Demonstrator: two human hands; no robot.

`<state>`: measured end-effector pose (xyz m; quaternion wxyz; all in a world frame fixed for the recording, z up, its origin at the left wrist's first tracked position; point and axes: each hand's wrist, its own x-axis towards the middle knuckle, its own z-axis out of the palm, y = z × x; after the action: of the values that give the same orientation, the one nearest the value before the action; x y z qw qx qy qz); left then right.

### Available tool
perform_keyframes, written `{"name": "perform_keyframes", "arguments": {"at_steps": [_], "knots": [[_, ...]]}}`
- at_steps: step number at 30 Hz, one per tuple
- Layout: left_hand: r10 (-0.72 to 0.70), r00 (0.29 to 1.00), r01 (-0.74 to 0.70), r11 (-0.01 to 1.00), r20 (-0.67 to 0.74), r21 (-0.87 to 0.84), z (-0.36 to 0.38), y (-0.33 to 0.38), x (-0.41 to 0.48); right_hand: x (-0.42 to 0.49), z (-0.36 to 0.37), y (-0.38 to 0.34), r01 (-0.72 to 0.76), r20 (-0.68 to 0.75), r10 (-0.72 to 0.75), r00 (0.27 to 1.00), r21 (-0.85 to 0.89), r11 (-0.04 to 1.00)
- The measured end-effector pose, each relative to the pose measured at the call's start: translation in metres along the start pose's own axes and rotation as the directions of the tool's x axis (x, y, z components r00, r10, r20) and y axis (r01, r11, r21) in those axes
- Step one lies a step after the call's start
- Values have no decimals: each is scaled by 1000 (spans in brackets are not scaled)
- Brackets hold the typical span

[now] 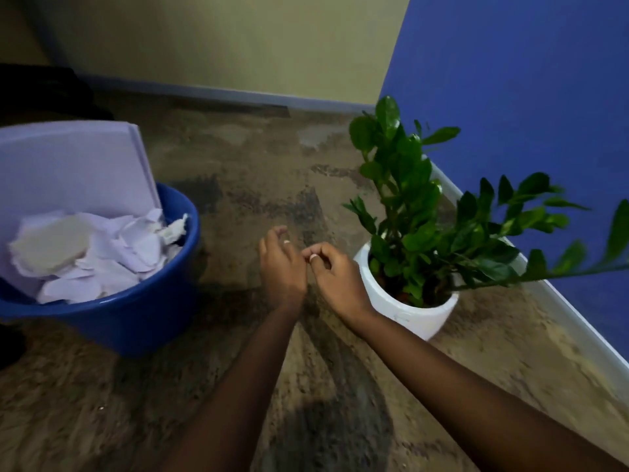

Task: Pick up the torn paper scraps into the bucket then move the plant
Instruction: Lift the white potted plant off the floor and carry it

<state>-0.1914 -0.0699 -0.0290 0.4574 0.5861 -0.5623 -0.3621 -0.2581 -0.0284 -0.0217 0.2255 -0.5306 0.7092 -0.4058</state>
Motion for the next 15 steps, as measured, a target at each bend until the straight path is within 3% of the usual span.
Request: {"name": "perform_keyframes", "arguments": {"at_steps": [7,15], "knots": [[-109,990,103,992,86,74,11,10,-47,-48,-65,15,35,130,-14,991,-162,986],[-218,947,147,947,235,285,-11,85,-84,-104,-181,9,-104,268,206,941,-351,931]]}}
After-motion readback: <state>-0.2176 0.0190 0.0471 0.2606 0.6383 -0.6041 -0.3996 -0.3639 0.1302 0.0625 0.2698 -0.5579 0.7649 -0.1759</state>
